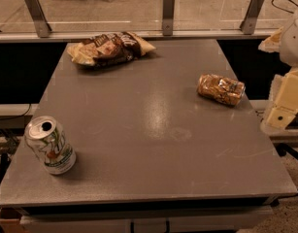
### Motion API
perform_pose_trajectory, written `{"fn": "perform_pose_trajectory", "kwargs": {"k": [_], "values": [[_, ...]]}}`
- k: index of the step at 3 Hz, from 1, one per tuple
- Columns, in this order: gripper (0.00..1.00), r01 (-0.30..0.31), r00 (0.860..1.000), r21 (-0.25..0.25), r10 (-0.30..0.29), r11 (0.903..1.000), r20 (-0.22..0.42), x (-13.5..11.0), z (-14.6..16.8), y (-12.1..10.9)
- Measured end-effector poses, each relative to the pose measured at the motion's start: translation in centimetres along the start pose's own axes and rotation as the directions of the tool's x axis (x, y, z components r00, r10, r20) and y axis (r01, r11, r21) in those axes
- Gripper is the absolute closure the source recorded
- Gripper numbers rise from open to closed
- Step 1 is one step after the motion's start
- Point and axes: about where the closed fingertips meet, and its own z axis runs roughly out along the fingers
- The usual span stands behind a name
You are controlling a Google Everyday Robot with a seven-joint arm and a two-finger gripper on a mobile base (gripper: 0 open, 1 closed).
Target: Move brown chip bag near 7up can
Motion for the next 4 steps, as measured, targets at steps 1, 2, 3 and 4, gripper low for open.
{"fn": "perform_pose_trajectory", "kwargs": {"k": [1, 2, 3, 4], "values": [[0.0, 0.0, 1.0, 0.0, 0.0, 1.0, 0.0, 0.0, 0.0, 0.0], [0.0, 0.026, 0.999, 0.017, -0.027, 0.9995, 0.04, -2.6, 1.7, -2.2], [0.0, 0.087, 0.988, 0.047, -0.092, 0.9951, 0.121, -6.6, 4.4, -5.5], [0.0, 0.125, 0.961, 0.077, -0.14, 0.9892, 0.238, -11.2, 7.0, -9.1]]}}
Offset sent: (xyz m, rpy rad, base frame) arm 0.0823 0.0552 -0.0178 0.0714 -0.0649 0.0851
